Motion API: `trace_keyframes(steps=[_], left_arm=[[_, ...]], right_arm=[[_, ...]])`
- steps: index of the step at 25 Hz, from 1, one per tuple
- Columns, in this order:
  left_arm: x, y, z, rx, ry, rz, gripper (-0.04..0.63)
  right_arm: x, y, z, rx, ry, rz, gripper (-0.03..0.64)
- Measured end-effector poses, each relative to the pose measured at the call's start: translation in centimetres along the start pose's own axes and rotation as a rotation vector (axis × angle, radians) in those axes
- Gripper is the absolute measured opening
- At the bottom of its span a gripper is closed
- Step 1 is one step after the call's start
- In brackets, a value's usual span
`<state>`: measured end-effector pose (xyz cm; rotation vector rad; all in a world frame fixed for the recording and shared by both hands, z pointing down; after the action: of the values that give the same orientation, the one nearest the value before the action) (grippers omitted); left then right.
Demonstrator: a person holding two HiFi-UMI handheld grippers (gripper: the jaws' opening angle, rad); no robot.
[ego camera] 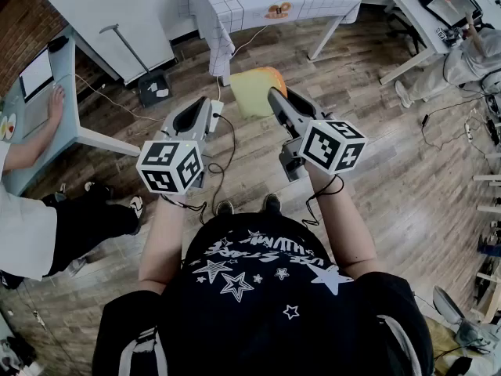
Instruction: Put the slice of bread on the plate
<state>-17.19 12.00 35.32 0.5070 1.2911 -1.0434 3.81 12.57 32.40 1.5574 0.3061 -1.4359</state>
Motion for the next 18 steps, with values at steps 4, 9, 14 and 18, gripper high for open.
trace_keyframes(steps=[4,9,14,18], left_arm=[[-0.2,-0.3,-0.6,-0.022,-0.001,0.009,0.008],[-0.4,-0.7,-1.7,-0.053,-0.005,0.005,0.008],[-0.3,-1.0,-2.3,-0.054,-0.009,0.013,0.008],[-0.3,-1.3,-2.7,-0.059,-0.005,0.015,0.008]], right_arm=[[-0.4,-0.4,0.6,-0.009,0.009,0.025,0.098],[-1.1,-2.3,1.1,0.009,-0.014,-0.034,0.098],[-1.3,-3.2,1.6,0.012,-0.023,-0.033,0.098],[-1.7,-3.7,1.8,0.005,-0.026,-0.041,0.098]])
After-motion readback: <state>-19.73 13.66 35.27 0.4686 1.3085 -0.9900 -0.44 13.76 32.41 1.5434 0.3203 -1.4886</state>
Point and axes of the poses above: the fingertips, and each gripper's own axes: z forward along the fingers, y to its right, x out of its top, the point moved 6 cm from there along -z, backward along the fingers, and after that the axes turned 6 degrees about x, right-handed, at the moved point
